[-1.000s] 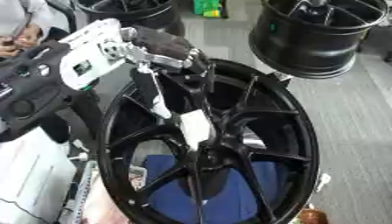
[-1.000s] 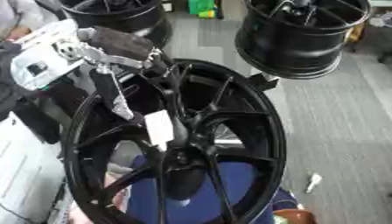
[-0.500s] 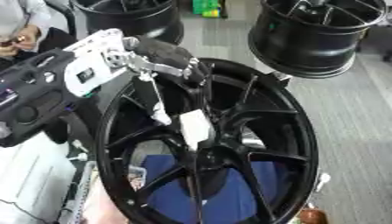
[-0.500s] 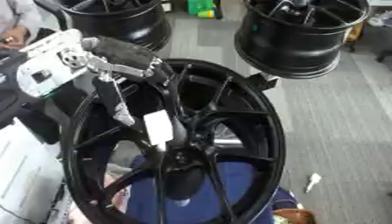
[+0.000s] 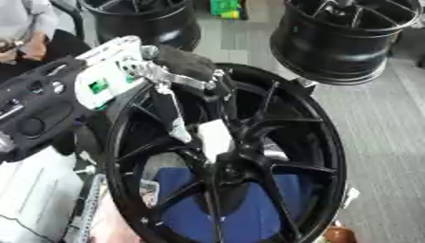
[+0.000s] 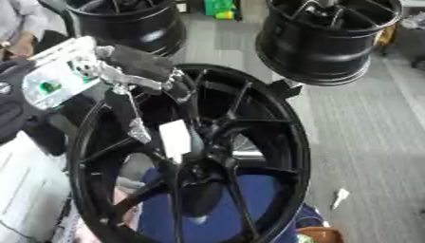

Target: Pull the pin out of the wheel hub.

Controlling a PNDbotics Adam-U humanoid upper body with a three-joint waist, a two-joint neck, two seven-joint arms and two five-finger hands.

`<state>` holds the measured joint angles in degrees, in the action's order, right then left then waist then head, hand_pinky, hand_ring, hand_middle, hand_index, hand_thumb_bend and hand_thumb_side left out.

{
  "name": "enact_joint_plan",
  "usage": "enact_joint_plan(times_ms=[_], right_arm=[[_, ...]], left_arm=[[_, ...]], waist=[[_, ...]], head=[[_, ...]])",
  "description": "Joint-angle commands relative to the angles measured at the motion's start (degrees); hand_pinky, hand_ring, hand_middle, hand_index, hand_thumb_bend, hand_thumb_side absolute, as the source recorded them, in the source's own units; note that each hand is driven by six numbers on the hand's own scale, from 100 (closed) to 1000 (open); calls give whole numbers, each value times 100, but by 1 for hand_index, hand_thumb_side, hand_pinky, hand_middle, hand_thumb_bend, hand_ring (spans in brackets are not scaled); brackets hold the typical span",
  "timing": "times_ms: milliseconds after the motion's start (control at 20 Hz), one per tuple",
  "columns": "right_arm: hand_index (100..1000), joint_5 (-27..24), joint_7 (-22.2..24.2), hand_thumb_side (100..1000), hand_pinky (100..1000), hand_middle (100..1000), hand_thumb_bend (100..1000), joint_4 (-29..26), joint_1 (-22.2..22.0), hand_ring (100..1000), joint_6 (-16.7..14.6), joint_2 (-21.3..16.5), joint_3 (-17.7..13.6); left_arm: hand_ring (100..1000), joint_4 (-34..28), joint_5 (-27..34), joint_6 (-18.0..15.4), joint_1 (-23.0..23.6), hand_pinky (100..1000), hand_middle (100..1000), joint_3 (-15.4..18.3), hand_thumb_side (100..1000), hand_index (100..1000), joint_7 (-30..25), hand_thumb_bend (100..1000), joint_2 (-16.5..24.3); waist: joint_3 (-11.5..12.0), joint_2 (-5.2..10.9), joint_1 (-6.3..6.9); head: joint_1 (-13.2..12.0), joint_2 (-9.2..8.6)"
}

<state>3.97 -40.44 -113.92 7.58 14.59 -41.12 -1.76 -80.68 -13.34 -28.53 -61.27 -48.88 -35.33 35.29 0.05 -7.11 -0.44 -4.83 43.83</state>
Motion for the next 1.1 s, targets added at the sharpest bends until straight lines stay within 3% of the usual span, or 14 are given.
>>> enact_joint_plan(times_ms=[50,150,850,1050,1100], right_arm=[[705,-9,-58,478,853,679,100,-67,60,710,-17,-120,-85],[706,-10,-81,497,853,680,100,-67,61,710,-25,-119,-92],[708,-25,-165,487,854,675,100,-67,46,708,-97,-93,-105],[708,-27,-172,486,855,675,100,-67,34,708,-76,-76,-103],[708,-26,-183,487,855,675,100,-67,30,708,-66,-72,-108]], left_arm=[[741,-142,55,-1590,-153,746,680,-14,320,799,-1664,488,158],[742,-171,71,-1557,-148,745,684,-52,319,801,-1664,509,164],[709,-91,-169,-1502,-85,716,631,-65,255,758,-1664,433,175],[654,-135,46,-1419,-82,679,563,47,189,701,-1664,323,143],[621,-157,132,-1373,-84,656,525,72,136,664,-1664,271,140]], waist=[[-10,69,-6],[-15,69,-3],[-2,68,-11],[0,65,-19],[1,64,-20]], head=[[-23,29],[-24,29],[-38,29],[-32,29],[-32,29]])
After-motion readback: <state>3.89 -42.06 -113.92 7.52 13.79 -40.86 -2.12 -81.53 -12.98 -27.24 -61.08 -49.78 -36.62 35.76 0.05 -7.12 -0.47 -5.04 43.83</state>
